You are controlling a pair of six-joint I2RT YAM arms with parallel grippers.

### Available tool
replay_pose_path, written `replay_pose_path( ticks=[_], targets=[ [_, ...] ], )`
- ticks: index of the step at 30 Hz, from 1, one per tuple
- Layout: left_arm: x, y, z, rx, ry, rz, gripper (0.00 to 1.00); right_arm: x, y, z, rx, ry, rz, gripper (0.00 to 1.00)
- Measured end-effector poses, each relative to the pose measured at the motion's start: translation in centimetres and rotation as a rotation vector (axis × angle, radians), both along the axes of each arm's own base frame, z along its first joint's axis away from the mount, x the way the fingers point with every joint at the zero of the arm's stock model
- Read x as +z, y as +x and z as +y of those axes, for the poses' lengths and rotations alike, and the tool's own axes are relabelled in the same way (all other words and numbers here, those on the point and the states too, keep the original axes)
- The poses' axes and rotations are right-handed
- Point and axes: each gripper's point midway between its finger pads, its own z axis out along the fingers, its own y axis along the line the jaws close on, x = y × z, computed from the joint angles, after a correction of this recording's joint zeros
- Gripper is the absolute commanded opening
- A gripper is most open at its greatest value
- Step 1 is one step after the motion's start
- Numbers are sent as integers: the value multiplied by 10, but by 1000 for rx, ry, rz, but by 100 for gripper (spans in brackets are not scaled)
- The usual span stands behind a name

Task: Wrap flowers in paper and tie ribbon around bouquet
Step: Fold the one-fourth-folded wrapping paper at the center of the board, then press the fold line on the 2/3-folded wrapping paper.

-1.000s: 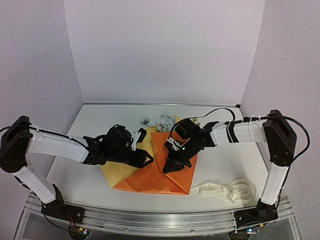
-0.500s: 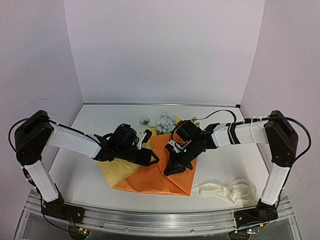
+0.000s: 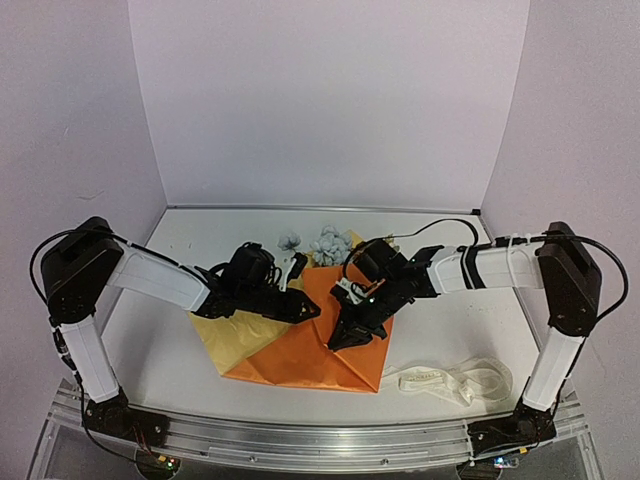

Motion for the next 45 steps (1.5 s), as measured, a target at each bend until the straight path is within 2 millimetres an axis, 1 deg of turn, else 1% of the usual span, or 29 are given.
replay_pose_path(
  ticks=[1, 2, 4, 7, 10, 12, 16, 18, 20, 22, 24, 26, 29, 33, 40, 42, 45],
  targets=[
    [1, 0, -1, -3, -6, 1, 4, 0, 0, 0, 0, 0, 0, 0],
    [1, 0, -1, -7, -10, -1, 1, 0, 0, 0, 0, 0, -1, 0],
    [3, 0, -2, -8, -16, 0, 0, 0, 0, 0, 2, -1, -2, 8],
    [4, 1, -2, -10, -19, -5, 0, 0, 0, -2, 4, -6, -6, 30],
    [5, 2, -3, -5, -18, -8, 0, 0, -2, -7, 0, -17, -19, 43],
    [6, 4, -3, -1, -15, -9, 0, 1, -6, -19, -6, -40, -42, 49],
    [10, 6, -4, 3, -14, -10, 0, 4, -16, -48, -18, -108, -121, 54],
    [10, 8, -4, 8, -11, -7, 0, 4, -21, -61, -15, -152, -173, 58],
    [11, 9, -3, 15, -4, 0, 0, 1, -26, -72, -1, -202, -229, 63],
    [11, 10, -2, 25, -1, 12, 0, -8, -31, -85, 19, -275, -286, 66],
    [13, 12, -1, 33, 2, 21, 0, -19, -34, -97, 30, -346, -334, 67],
    [15, 14, 0, 40, 4, 23, 0, -28, -32, -108, 25, -406, -368, 68],
    [18, 16, 4, 54, 7, 27, 0, -32, -24, -118, 5, -459, -406, 68],
    [21, 21, 11, 81, 7, 43, 0, -35, -14, -115, -9, -488, -423, 69],
    [20, 34, 22, 131, 6, 61, 0, -40, -3, -109, -53, -485, -403, 68],
    [18, 35, 24, 140, 8, 69, 0, -39, 1, -108, -75, -475, -390, 64],
    [9, 36, 28, 150, 21, 86, 0, -34, 8, -105, -113, -448, -368, 53]
  ],
)
